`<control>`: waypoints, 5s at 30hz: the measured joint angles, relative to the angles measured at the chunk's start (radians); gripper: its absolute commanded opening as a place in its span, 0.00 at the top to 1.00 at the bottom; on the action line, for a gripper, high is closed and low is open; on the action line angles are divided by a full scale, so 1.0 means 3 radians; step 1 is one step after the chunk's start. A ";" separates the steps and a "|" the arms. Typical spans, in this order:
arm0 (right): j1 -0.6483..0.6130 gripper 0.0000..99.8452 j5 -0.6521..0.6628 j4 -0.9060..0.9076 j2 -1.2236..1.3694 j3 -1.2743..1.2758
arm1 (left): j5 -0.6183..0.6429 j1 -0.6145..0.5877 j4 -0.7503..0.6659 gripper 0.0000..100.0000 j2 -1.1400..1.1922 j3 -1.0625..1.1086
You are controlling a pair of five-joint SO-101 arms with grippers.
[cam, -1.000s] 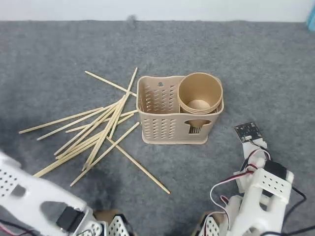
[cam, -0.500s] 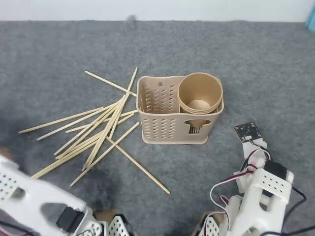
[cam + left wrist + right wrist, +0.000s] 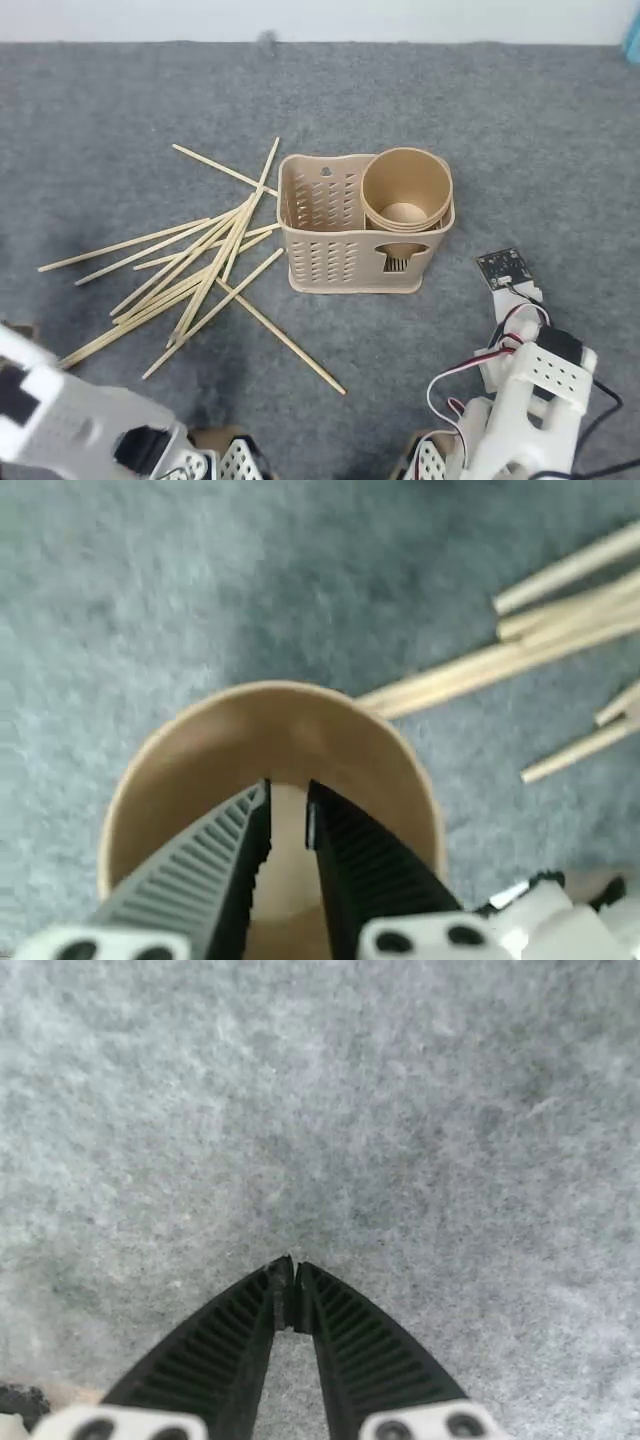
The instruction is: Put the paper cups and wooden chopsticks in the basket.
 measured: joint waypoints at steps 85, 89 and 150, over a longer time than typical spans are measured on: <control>0.0000 0.99 0.0000 0.0000 0.0000 0.0000 | -0.0614 -0.0552 -0.0358 0.94 -0.2665 0.2092; 0.0000 0.99 0.0000 0.0000 0.0000 0.0000 | -0.0614 -0.0552 -0.0404 0.94 -0.2665 0.2163; 0.0000 0.99 0.0000 0.0000 0.0000 0.0000 | -0.0036 -0.0128 0.0000 0.99 -0.3099 0.1100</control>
